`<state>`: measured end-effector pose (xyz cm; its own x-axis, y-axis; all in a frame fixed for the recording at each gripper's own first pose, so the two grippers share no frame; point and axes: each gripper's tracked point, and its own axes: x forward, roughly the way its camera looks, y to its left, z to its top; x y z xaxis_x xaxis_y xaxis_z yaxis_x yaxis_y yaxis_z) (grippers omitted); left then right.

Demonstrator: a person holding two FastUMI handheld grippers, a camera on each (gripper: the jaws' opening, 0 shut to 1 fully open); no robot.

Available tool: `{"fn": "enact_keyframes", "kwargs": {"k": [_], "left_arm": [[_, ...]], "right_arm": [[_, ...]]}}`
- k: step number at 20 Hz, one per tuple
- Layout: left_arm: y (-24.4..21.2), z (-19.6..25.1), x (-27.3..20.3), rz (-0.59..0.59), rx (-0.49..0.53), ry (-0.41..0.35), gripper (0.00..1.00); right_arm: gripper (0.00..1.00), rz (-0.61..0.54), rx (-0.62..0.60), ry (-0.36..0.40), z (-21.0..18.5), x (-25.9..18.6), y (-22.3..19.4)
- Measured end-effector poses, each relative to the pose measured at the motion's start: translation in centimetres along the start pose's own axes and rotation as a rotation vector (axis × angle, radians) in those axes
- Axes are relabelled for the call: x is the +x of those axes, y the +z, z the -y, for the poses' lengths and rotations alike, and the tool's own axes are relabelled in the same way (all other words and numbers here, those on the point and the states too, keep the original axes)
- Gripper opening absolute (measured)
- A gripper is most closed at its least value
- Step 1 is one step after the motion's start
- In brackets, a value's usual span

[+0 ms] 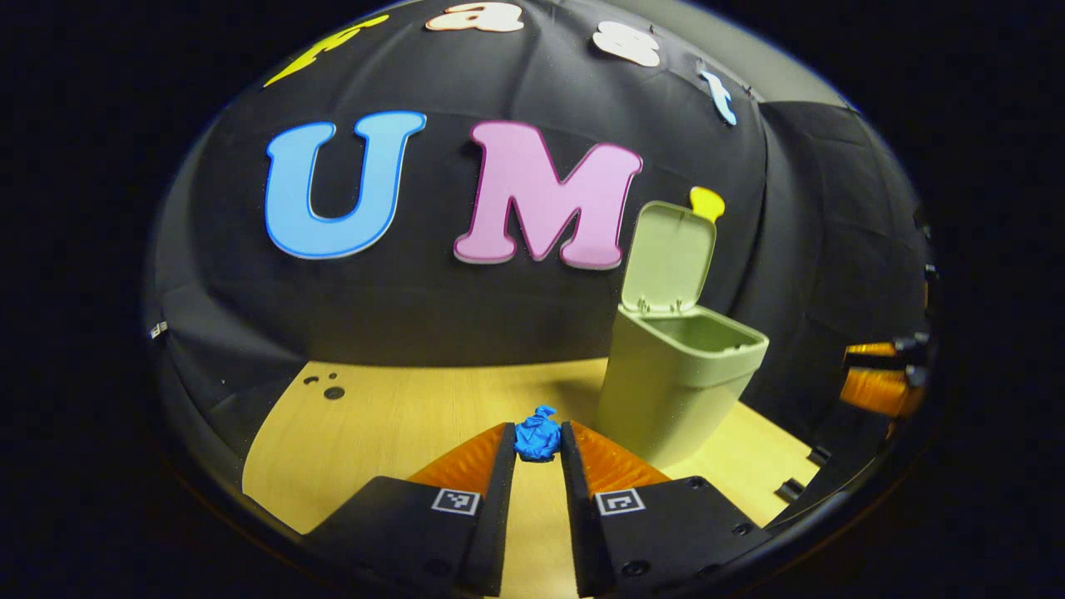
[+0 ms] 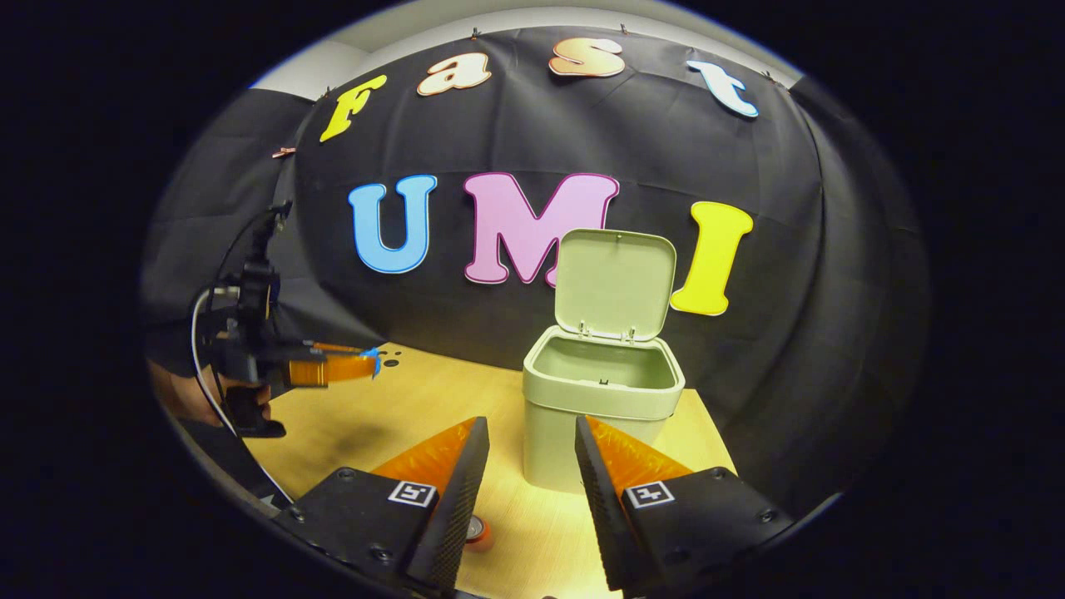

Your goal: Press the lid of the desktop garbage bin to open it, pick up the crumpled paper on the desktop and throw it into the bin, then pick up the pop can on the desktop and drop it into the bin, and finally close the garbage bin lid.

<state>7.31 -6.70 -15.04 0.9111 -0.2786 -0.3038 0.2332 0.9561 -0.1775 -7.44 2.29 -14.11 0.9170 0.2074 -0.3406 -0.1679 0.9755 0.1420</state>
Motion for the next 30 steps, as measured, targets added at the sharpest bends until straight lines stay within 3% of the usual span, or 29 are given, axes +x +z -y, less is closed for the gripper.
{"fn": "enact_keyframes", "kwargs": {"k": [3,6,12,13,14,15,16,27,28,30], "left_arm": [[4.7,2.1,1.4,0.089,-0.026,-0.067,0.36],[7.7,5.0,2.9,0.136,0.017,-0.143,0.36],[9.3,10.8,6.9,0.150,0.077,-0.267,0.36],[9.2,11.6,7.5,0.144,0.076,-0.281,0.32],[9.1,12.4,8.3,0.138,0.075,-0.294,0.36],[8.9,13.1,8.9,0.130,0.076,-0.303,0.32],[8.8,13.6,9.6,0.123,0.081,-0.308,0.36],[5.8,18.7,15.6,0.014,0.158,-0.353,0.36],[5.6,19.1,16.1,0.007,0.166,-0.355,0.32],[5.2,19.5,16.7,-0.005,0.177,-0.352,0.36]], "right_arm": [[0.67,-0.015,0.022,0.007,-0.3,-0.3,-0.7],[0.67,-0.018,0.026,0.005,0.0,-0.4,-0.8],[0.67,-0.024,0.034,-0.027,1.3,-1.3,-1.2],[0.67,-0.025,0.035,-0.033,1.6,-1.4,-1.3],[0.67,-0.026,0.037,-0.040,1.9,-1.6,-1.5],[0.67,-0.026,0.038,-0.048,2.3,-1.8,-1.5],[0.67,-0.027,0.041,-0.057,2.7,-1.9,-1.6],[0.67,-0.037,0.063,-0.129,6.8,-2.1,-2.2],[0.67,-0.040,0.062,-0.132,7.1,-2.1,-2.3],[0.67,-0.043,0.059,-0.139,7.7,-2.0,-2.4]]}}
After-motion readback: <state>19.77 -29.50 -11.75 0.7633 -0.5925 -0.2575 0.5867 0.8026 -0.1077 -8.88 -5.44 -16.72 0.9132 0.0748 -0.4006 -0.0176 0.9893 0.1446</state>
